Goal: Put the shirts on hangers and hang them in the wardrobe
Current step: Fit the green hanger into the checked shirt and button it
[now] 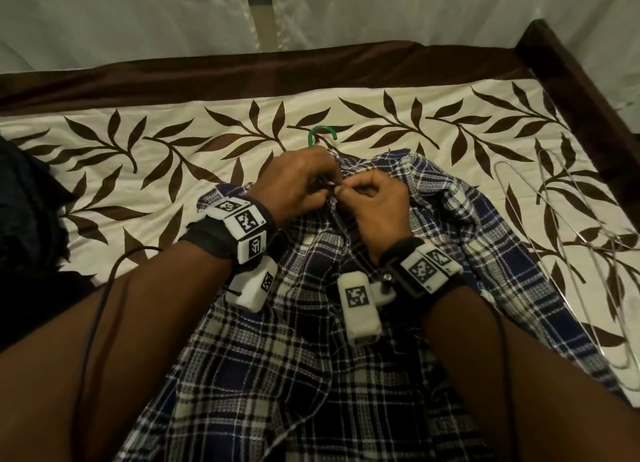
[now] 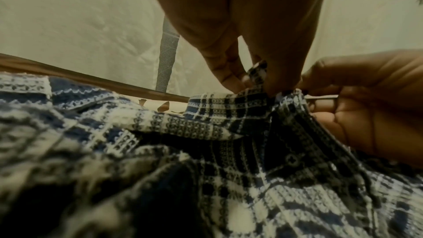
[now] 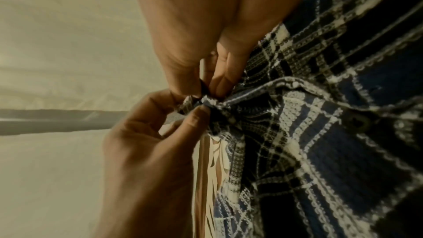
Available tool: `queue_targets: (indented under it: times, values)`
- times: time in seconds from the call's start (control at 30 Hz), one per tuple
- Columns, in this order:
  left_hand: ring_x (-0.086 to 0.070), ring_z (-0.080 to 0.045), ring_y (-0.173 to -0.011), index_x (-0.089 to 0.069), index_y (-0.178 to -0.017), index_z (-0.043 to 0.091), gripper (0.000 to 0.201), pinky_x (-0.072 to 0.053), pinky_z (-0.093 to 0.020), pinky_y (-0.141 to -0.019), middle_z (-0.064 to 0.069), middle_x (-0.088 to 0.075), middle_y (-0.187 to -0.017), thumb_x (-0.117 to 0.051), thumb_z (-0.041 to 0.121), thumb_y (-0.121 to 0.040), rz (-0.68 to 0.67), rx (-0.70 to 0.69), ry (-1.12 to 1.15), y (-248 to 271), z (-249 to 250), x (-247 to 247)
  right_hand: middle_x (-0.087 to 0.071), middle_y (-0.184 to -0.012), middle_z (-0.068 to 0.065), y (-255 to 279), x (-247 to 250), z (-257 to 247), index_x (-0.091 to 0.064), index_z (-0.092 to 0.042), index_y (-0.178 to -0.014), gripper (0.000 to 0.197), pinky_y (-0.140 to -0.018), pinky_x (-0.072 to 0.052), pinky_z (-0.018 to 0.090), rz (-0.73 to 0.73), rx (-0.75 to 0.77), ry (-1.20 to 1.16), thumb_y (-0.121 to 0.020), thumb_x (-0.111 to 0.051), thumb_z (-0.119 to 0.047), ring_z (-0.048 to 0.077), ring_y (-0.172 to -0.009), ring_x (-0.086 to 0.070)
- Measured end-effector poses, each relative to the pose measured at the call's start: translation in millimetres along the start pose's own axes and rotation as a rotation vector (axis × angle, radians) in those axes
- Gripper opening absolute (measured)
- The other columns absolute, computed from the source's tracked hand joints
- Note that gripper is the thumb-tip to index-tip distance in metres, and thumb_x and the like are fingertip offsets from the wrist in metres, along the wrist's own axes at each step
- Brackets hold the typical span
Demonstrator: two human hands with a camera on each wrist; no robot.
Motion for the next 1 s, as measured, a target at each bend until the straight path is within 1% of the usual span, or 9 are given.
queue_targets:
  times: [0.07, 0.17, 0.3, 0.43, 0.53, 0.6, 0.67, 0.83, 1.0]
  values:
    - [-0.055, -0.012, -0.083, -0.067, -0.095, 0.013, 0.011, -0.045, -0.024, -0.072, 0.004, -0.058, -0.094, -0.069, 0.012, -0.085, 0.023, -0.018, -0.038, 1, 0, -2, -0.072, -0.091, 0.007, -1, -2, -2, -0.069, -0.009, -0.103, 0.023, -0.075, -0.061, 0.030, -0.043, 0.031, 0.009, -0.082, -0.074, -0.001, 0.017, -0.083, -0.072]
    - [-0.055, -0.011, -0.080, -0.067, -0.092, 0.013, 0.009, -0.041, -0.019, -0.070, 0.007, -0.056, -0.090, -0.072, 0.012, -0.084, 0.064, 0.018, 0.009, 3, -4, -3, -0.071, -0.087, 0.000, 4, -8, -23, -0.073, -0.010, -0.101, 0.016, -0.069, -0.057, 0.021, -0.055, 0.352, 0.402, -0.086, -0.070, -0.007, 0.009, -0.074, -0.067]
    - [-0.059, -0.010, -0.080, -0.069, -0.091, 0.013, 0.010, -0.046, -0.020, -0.070, 0.005, -0.062, -0.091, -0.074, 0.010, -0.083, 0.069, 0.129, 0.164, 2, -12, -5, -0.068, -0.087, 0.003, 7, -12, -31, -0.070, -0.006, -0.096, 0.010, -0.067, -0.056, 0.029, -0.029, 0.534, 0.600, -0.088, -0.068, -0.011, 0.013, -0.073, -0.062]
    - [-0.058, -0.006, -0.080, -0.071, -0.089, 0.017, 0.013, -0.047, -0.022, -0.069, 0.005, -0.064, -0.091, -0.077, 0.009, -0.080, 0.069, 0.201, 0.214, -2, -15, -1, -0.068, -0.077, -0.001, 1, -4, -26, -0.069, -0.008, -0.088, 0.006, -0.061, -0.056, 0.027, 0.008, 0.434, 0.489, -0.084, -0.071, -0.011, 0.010, -0.066, -0.063]
    - [-0.060, -0.012, -0.092, -0.071, -0.102, 0.017, 0.025, -0.051, -0.026, -0.080, 0.002, -0.064, -0.109, -0.078, 0.012, -0.079, 0.091, 0.234, 0.210, -2, -15, 2, -0.067, -0.075, -0.004, -1, 0, -22, -0.069, -0.010, -0.086, 0.007, -0.059, -0.054, 0.018, 0.017, 0.360, 0.394, -0.082, -0.074, -0.009, 0.004, -0.063, -0.062]
    - [-0.057, -0.013, -0.093, -0.060, -0.116, 0.017, 0.043, -0.048, -0.023, -0.079, 0.002, -0.056, -0.116, -0.078, 0.014, -0.077, 0.120, 0.290, 0.213, 2, -17, 2, -0.067, -0.077, -0.006, -2, 1, -18, -0.068, -0.011, -0.087, 0.010, -0.060, -0.052, 0.015, 0.019, 0.300, 0.314, -0.081, -0.074, -0.007, 0.000, -0.064, -0.062]
    - [-0.059, -0.010, -0.086, -0.048, -0.118, 0.018, 0.051, -0.046, -0.018, -0.071, 0.004, -0.058, -0.107, -0.079, 0.017, -0.078, 0.154, 0.365, 0.262, 6, -20, 1, -0.068, -0.080, -0.004, -3, 4, -14, -0.068, -0.010, -0.089, 0.013, -0.061, -0.054, 0.015, 0.036, 0.220, 0.205, -0.080, -0.075, -0.003, -0.003, -0.065, -0.063]
    - [-0.058, 0.000, -0.078, -0.065, -0.095, 0.025, 0.015, -0.043, -0.019, -0.066, 0.011, -0.064, -0.088, -0.076, 0.023, -0.085, 0.087, 0.396, 0.214, 8, -24, -2, -0.072, -0.083, 0.009, -5, 6, -7, -0.069, -0.005, -0.089, 0.013, -0.070, -0.061, 0.032, 0.014, 0.046, 0.016, -0.080, -0.075, 0.002, 0.015, -0.072, -0.070]
    - [-0.064, -0.005, -0.080, -0.071, -0.090, 0.025, 0.002, -0.054, -0.029, -0.074, 0.010, -0.068, -0.084, -0.073, 0.024, -0.089, 0.064, 0.378, 0.252, 3, -16, 6, -0.072, -0.081, 0.008, -8, 7, -13, -0.070, -0.007, -0.084, 0.014, -0.069, -0.061, 0.029, 0.019, 0.066, 0.050, -0.076, -0.078, 0.001, 0.016, -0.070, -0.069]
Point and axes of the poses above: each hand's wrist, its own y-axis away from the middle knuckle, its own x-axis out of the back of the hand, z = x × y, the point moved 8 cm from there along -y, towards the middle knuckle
